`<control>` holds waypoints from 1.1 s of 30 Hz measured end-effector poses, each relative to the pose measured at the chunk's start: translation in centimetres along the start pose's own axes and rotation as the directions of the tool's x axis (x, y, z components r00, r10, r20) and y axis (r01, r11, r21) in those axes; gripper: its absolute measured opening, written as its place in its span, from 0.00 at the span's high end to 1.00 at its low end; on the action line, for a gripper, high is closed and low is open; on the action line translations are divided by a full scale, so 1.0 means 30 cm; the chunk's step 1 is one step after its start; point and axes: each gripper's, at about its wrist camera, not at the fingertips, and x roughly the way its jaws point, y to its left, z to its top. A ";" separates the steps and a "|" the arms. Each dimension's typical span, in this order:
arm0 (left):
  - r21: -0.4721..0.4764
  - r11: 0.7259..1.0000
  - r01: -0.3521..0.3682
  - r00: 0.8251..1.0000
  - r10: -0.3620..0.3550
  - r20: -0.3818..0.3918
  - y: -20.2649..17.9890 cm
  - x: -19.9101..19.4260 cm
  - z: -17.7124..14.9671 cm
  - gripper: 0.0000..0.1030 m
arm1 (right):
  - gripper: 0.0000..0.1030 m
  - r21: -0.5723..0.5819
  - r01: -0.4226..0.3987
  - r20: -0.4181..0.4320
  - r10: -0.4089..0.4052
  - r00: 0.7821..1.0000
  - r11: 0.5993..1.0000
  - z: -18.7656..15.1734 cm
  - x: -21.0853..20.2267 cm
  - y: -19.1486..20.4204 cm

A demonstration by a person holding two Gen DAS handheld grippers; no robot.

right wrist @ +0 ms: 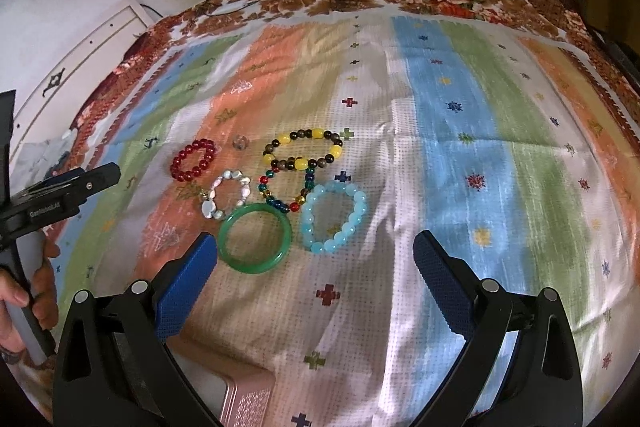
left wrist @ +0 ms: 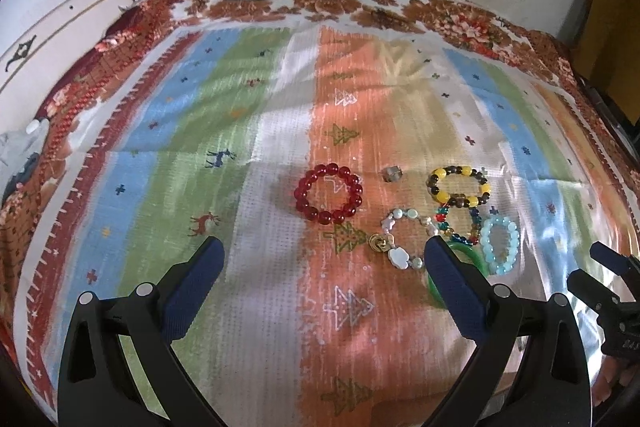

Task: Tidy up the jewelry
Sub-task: 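Grasp the red bead bracelet with the left tool while the right tool grasps the light blue bracelet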

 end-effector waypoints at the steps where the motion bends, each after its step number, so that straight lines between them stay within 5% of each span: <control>1: -0.001 1.000 -0.002 1.000 0.002 -0.007 0.001 0.014 0.004 0.05 | 0.04 -0.003 0.003 -0.007 -0.003 1.000 1.000 0.003 0.009 0.000; 33: -0.132 0.991 -0.020 0.983 -0.004 -0.181 0.090 0.306 0.076 0.10 | 0.04 0.113 0.093 -0.217 -0.067 0.974 0.989 0.047 0.278 -0.132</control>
